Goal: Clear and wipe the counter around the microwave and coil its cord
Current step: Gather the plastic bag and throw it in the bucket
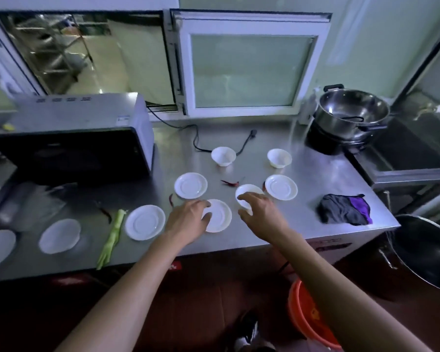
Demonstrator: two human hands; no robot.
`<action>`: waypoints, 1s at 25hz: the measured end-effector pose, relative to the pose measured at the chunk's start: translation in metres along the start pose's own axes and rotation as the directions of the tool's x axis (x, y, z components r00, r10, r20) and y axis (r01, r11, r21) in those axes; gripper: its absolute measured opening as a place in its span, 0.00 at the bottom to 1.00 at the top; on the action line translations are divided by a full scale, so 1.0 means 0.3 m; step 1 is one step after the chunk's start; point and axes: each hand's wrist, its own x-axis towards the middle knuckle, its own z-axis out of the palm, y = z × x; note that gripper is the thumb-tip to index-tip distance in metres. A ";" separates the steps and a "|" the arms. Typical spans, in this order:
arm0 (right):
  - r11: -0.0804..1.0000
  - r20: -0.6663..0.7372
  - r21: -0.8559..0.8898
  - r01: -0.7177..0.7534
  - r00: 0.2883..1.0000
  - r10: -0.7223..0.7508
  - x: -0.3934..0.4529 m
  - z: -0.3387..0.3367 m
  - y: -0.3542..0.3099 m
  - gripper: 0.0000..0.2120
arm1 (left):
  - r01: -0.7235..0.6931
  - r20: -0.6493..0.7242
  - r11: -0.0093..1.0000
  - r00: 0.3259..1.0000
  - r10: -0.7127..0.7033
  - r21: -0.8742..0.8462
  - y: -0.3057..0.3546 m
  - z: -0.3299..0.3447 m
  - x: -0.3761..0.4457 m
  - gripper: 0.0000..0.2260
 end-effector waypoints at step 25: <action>0.819 0.458 0.237 0.523 0.683 -0.569 0.666 0.744 -0.851 0.18 | 0.728 -0.151 0.658 0.640 -0.753 -0.194 -0.956 -0.252 -0.326 0.17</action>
